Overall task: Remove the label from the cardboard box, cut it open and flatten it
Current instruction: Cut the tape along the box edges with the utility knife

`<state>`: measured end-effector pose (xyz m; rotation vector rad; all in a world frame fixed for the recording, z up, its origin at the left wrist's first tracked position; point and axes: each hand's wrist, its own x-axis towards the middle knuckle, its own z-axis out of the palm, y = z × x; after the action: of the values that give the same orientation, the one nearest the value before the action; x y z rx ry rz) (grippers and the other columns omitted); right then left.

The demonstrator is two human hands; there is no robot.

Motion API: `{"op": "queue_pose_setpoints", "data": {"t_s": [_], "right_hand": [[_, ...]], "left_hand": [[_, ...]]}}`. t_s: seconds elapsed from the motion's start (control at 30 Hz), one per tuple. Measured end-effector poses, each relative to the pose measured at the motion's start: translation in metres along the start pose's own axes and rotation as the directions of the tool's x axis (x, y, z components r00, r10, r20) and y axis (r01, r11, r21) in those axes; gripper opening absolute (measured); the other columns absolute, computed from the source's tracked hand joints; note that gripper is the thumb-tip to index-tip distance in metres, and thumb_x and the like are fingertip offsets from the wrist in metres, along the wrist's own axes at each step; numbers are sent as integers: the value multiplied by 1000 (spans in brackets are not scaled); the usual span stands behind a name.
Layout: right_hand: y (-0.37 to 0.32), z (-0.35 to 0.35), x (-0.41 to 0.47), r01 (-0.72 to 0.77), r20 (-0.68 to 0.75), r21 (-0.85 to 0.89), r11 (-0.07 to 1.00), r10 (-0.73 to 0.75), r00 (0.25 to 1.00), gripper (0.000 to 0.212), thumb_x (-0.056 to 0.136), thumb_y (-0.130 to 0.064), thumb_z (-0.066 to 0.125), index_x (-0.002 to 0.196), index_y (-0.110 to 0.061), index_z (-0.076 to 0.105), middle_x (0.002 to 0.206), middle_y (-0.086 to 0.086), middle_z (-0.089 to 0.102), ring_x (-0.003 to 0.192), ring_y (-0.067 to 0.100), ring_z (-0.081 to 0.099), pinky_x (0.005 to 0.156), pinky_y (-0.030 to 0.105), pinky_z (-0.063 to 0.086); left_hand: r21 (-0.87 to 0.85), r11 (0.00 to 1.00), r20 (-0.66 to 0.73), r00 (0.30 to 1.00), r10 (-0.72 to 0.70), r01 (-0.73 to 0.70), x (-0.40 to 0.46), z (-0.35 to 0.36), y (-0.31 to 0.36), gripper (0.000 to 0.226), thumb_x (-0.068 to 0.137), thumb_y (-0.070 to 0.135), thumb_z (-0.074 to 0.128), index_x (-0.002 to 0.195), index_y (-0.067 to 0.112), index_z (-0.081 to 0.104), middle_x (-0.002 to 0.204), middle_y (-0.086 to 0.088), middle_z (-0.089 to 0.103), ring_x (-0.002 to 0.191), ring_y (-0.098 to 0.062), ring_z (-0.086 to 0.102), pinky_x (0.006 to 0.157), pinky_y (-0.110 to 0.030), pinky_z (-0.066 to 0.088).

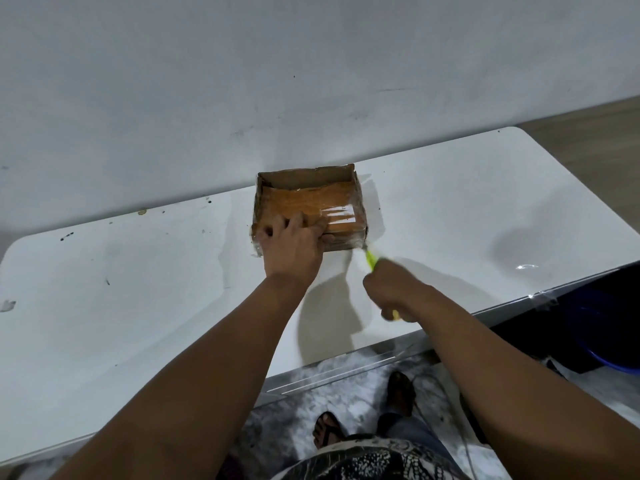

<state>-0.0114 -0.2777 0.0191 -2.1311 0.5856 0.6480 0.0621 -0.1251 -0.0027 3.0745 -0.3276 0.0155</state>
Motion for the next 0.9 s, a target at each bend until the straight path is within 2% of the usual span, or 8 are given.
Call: {"op": "queue_pose_setpoints", "data": {"t_s": [0.13, 0.23, 0.3, 0.53, 0.63, 0.7, 0.8, 0.9], "right_hand": [[15, 16, 0, 9, -62, -75, 997, -13, 998, 19, 91, -11, 38, 109, -5, 44, 101, 15, 54, 74, 27, 52, 50, 26, 36], [16, 12, 2, -16, -28, 4, 1000, 16, 999, 20, 90, -10, 35, 107, -7, 43, 93, 12, 52, 61, 26, 52, 43, 23, 39], [18, 9, 1, -23, -14, 69, 997, 24, 1000, 21, 90, -12, 34, 108, -7, 45, 93, 12, 51, 59, 25, 52, 45, 24, 43], [30, -6, -3, 13, -51, 149, 989, -6, 999, 23, 94, -20, 36, 105, -8, 52, 97, 10, 53, 73, 26, 62, 57, 32, 60], [36, -17, 6, 107, -191, 204, 973, -68, 979, 21, 100, -24, 38, 111, -10, 50, 94, 10, 55, 68, 29, 66, 50, 30, 56], [40, -25, 13, 158, -245, 292, 943, -86, 966, 21, 100, -23, 40, 120, -18, 45, 88, 10, 57, 65, 27, 58, 52, 32, 53], [41, -33, 19, 167, -242, 402, 900, -72, 968, 18, 101, -27, 38, 118, -29, 44, 83, 10, 57, 62, 23, 48, 51, 30, 49], [42, -35, 25, 154, -248, 437, 886, -45, 968, 19, 101, -35, 37, 116, -31, 47, 77, 10, 54, 56, 19, 41, 46, 25, 40]], "left_hand": [[-7, 1000, -6, 1000, -13, 13, 2, -1, 0, 38, 107, 43, 41, 141, 46, 55, 136, -2, 56, 132, -37, 40, 106, -54, 31], [-18, 1000, -3, 1000, -15, 15, 3, 1, -1, 37, 106, 46, 42, 141, 46, 55, 137, -2, 56, 133, -38, 40, 107, -54, 30], [-27, 1000, -5, 1000, -12, 12, 2, 2, -1, 37, 106, 47, 42, 141, 46, 55, 138, -2, 55, 133, -37, 39, 108, -54, 30], [-49, 999, 11, 1000, -8, 9, 4, 3, -3, 39, 105, 50, 41, 143, 49, 52, 137, -1, 54, 132, -37, 38, 109, -55, 28], [-50, 999, 4, 1000, -6, 6, 4, 4, -4, 39, 105, 51, 42, 142, 49, 53, 137, -1, 54, 132, -36, 38, 109, -54, 29], [-54, 999, 4, 1000, -6, 6, 4, 5, -3, 39, 105, 50, 42, 142, 48, 53, 137, -2, 54, 132, -36, 39, 110, -54, 29], [-59, 998, 2, 1000, -4, 4, 3, 4, -3, 39, 105, 49, 41, 143, 48, 52, 138, -3, 53, 133, -37, 38, 111, -54, 28], [-61, 998, 9, 1000, 2, -1, 1, 4, -5, 40, 106, 49, 39, 145, 48, 51, 139, -4, 52, 134, -36, 38, 114, -54, 26]]}}
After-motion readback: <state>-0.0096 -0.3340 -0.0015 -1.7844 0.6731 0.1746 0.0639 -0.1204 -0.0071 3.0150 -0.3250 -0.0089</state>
